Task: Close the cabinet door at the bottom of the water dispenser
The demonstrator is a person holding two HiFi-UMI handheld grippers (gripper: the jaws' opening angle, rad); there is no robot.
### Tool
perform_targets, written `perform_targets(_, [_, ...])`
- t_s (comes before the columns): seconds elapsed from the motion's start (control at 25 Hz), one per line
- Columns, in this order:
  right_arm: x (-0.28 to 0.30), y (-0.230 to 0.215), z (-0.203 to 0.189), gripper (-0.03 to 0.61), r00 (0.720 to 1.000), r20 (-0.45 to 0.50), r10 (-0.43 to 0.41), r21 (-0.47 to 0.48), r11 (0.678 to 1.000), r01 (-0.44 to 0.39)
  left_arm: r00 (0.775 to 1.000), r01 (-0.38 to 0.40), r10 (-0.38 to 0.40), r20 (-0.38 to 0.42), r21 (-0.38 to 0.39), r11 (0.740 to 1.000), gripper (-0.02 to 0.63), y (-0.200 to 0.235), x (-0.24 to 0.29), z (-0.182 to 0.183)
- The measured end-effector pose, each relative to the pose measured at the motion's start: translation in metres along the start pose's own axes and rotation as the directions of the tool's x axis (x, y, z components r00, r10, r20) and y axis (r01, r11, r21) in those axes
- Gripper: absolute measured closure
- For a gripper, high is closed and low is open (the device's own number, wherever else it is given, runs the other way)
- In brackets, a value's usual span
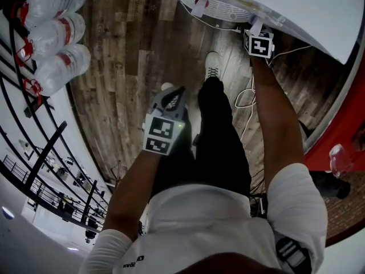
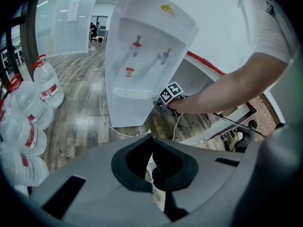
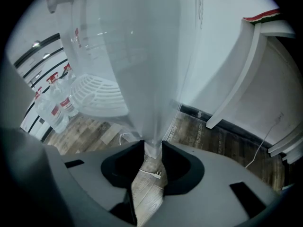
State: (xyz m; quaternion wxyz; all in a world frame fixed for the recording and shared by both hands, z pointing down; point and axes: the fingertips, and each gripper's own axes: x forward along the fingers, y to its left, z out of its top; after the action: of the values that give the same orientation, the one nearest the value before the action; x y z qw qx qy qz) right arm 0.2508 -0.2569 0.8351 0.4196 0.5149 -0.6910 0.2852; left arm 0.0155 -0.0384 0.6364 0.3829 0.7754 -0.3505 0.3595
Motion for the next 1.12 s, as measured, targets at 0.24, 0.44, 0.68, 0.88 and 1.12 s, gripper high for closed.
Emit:
perform_targets(0.24, [-0.002,-0.001,0.0,0.451,1.0,-0.008,-0.005,-0.018,1.0,0.005,1.0,-0.002,0.002,0.011,-0.007,1.0,0.614,0.002,-0.001,0.005])
perform_targets(0.44, [-0.012,0.004,-0.014,0.451,0.999,-0.051,-0.001,0.058,0.998,0.004,1.0,-0.003,0.004,0.031,-0.005,1.0,0.614,0.003,-0.011,0.011])
perform_targets(0.68, [-0.062,0.033,-0.045,0.453,0.995,-0.09,0.031,0.106,0.994,-0.021,0.996,-0.004,0.005,0.086,-0.019,1.0,0.614,0.0,-0.049,0.019])
perform_targets(0.88, [-0.129,0.079,-0.025,0.468,0.997,-0.024,0.079,0.108,0.991,-0.076,0.987,-0.022,0.019,0.159,0.021,1.0,0.614,0.006,-0.097,0.028])
perform_targets(1.12, [-0.256,0.164,0.001,0.53,0.97,0.081,0.228,0.06,0.97,-0.233,0.979,-0.023,0.007,0.202,0.08,0.997,0.614,-0.004,-0.173,0.014])
